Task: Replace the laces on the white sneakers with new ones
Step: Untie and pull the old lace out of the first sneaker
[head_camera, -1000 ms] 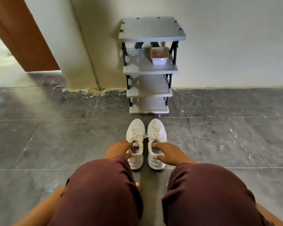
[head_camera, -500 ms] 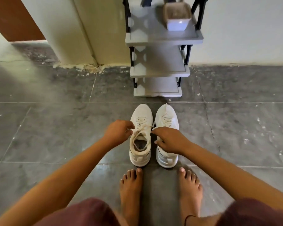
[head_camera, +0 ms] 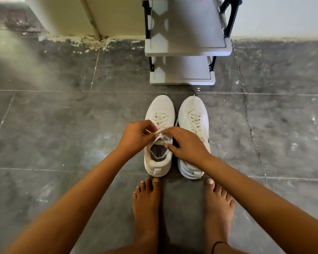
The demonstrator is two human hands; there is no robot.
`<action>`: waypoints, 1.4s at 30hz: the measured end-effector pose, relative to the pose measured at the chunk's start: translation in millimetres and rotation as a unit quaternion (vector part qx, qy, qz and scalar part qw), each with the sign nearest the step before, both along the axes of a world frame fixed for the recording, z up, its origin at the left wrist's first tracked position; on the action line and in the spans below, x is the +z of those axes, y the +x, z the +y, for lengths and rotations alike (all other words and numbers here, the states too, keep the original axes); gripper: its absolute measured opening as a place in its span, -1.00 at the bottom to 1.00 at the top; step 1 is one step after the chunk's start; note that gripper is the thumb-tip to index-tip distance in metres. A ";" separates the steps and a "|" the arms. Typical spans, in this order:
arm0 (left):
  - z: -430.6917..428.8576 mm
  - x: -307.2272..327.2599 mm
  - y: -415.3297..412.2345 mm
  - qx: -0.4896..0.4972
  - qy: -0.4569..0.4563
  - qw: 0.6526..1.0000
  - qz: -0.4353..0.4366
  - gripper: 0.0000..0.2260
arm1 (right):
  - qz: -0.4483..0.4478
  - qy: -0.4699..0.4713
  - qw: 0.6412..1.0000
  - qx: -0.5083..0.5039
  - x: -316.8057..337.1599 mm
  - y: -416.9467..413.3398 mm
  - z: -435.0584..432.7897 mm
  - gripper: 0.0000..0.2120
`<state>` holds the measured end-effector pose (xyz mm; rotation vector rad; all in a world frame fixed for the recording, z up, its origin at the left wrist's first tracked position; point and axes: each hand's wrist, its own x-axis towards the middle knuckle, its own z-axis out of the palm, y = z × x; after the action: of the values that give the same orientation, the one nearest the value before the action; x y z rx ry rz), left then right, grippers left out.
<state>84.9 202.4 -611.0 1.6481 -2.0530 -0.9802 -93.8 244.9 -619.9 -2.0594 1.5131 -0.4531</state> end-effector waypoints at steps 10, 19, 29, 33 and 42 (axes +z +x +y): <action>6.9 0.0 3.6 0.189 0.136 0.952 0.197 -0.89 | -0.007 0.041 0.999 0.001 5.3 -8.4 -3.1 -0.72; 5.7 -5.9 5.7 0.251 0.071 0.953 0.157 -0.80 | 0.253 -0.096 0.953 -0.140 34.7 -32.2 -21.1 -0.67; 14.4 -3.6 3.7 0.097 -0.047 0.992 -0.065 -0.86 | 0.126 0.026 0.992 0.016 11.1 12.8 -0.6 -0.53; 19.2 -6.9 -1.9 0.021 -0.030 0.994 -0.105 -0.77 | 0.118 0.001 0.992 0.041 8.4 12.2 -3.4 -0.59; 18.6 -9.5 11.4 0.064 0.030 0.997 0.010 -0.69 | 0.184 -0.005 0.979 0.090 10.1 16.5 -14.4 -0.63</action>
<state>96.2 220.9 -620.5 1.7685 -1.8964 -1.0204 -77.4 230.5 -609.8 -2.3580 1.5025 -0.0083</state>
